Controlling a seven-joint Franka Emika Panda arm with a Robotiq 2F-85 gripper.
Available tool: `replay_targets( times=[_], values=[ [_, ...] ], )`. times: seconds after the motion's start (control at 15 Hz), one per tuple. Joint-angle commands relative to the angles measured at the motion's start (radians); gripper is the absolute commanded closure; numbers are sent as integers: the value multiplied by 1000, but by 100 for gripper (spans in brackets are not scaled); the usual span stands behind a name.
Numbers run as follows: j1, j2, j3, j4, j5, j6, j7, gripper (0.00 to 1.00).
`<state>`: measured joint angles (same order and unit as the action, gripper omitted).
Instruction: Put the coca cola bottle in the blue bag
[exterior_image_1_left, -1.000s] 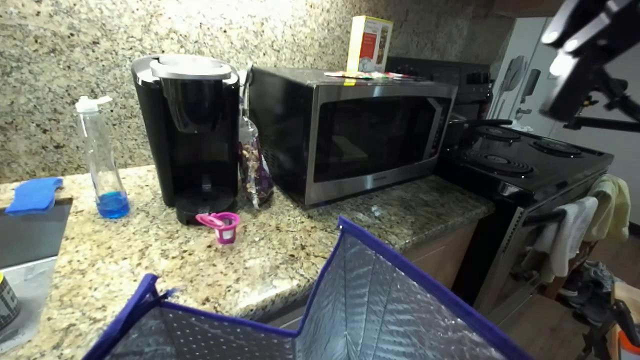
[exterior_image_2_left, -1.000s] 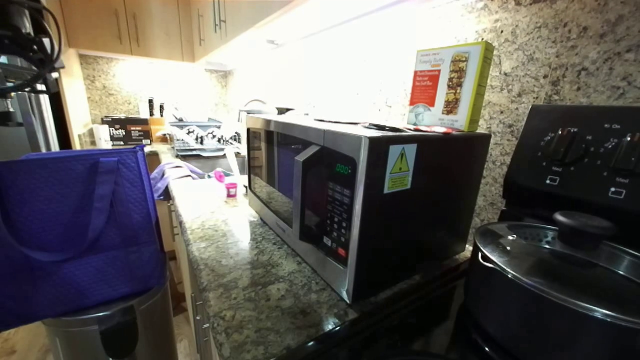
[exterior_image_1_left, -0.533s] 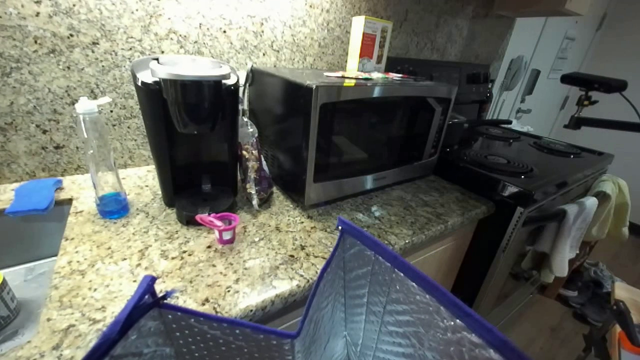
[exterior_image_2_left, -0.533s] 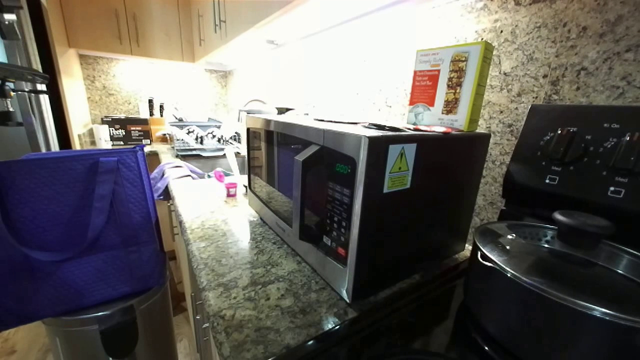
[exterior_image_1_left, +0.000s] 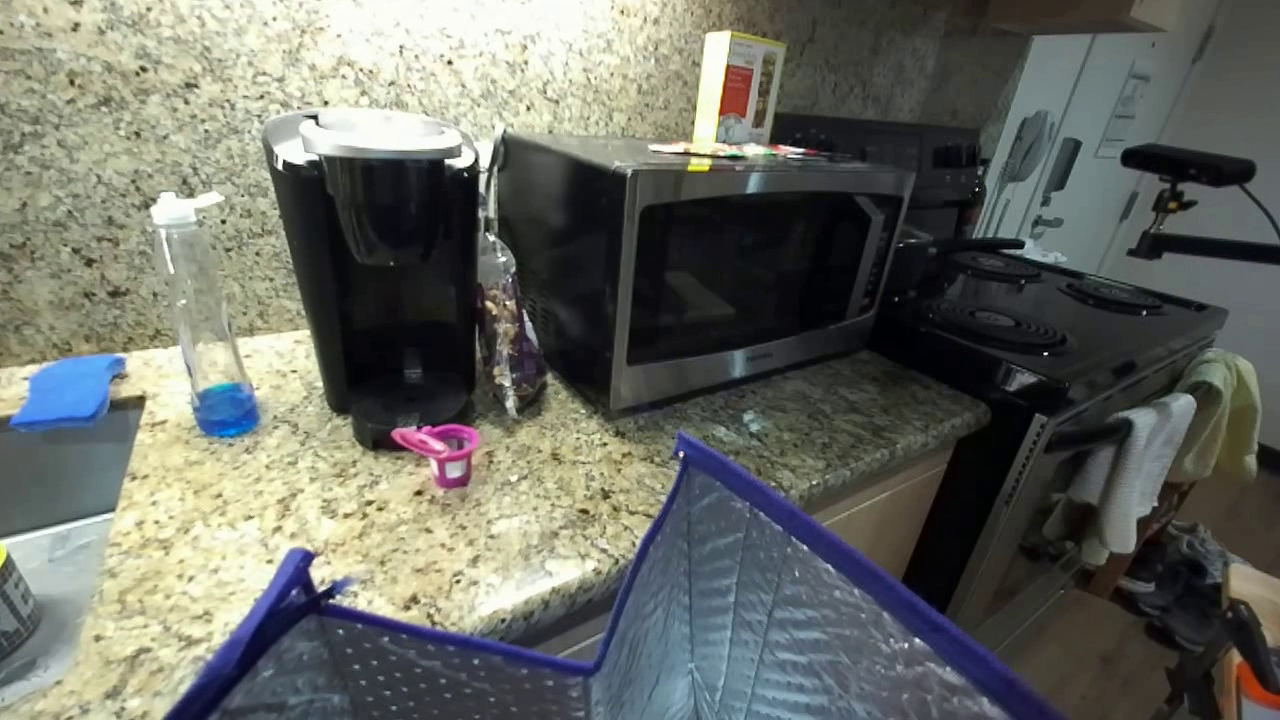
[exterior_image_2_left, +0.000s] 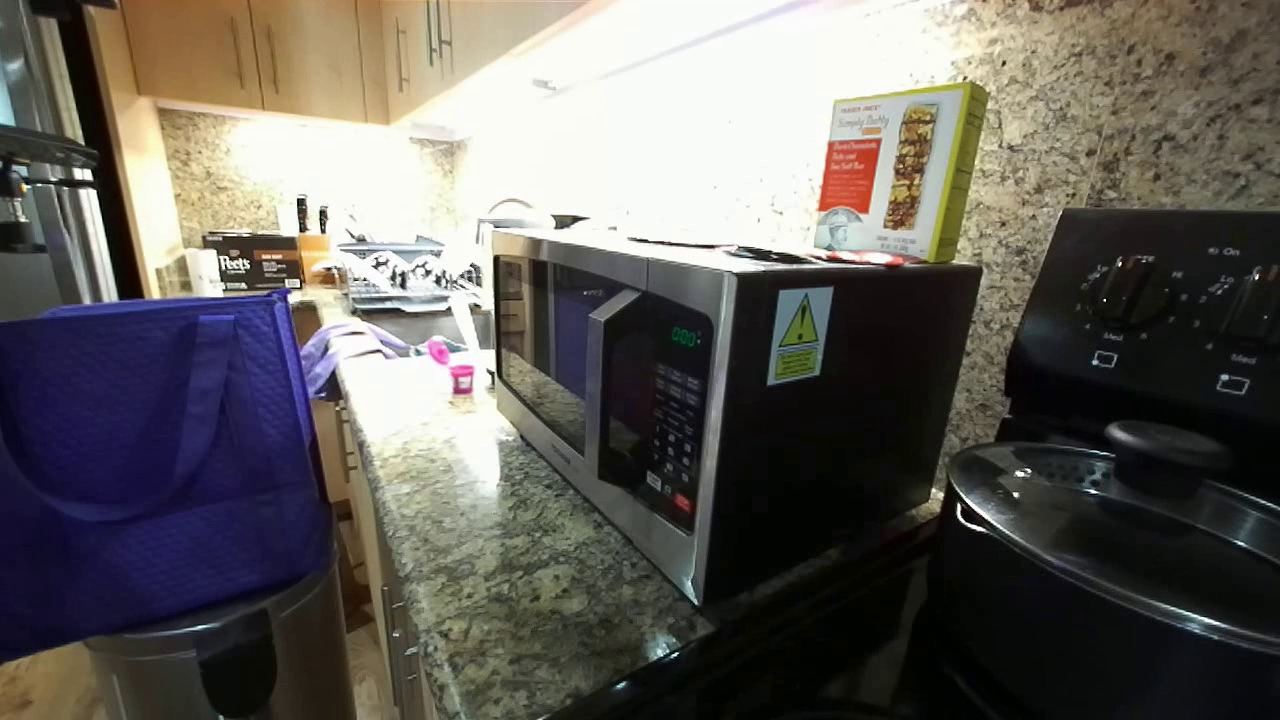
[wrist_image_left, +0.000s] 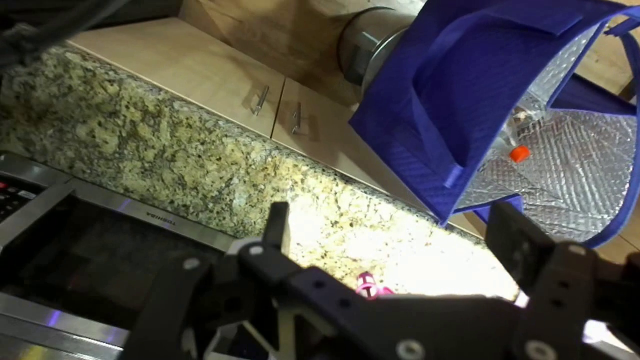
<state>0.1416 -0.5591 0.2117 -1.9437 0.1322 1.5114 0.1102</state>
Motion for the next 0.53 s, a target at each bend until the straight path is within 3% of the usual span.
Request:
replay_targets(
  times=[0.0, 0.2, 0.27, 0.47],
  values=[
    [-2, 151, -29, 169, 57, -106, 13, 0],
    [-7, 222, -67, 230, 132, -146, 7, 0],
    [-8, 168, -48, 166, 87, -98, 1, 0],
    [-11, 214, -66, 203, 113, -109, 0, 0]
  ],
)
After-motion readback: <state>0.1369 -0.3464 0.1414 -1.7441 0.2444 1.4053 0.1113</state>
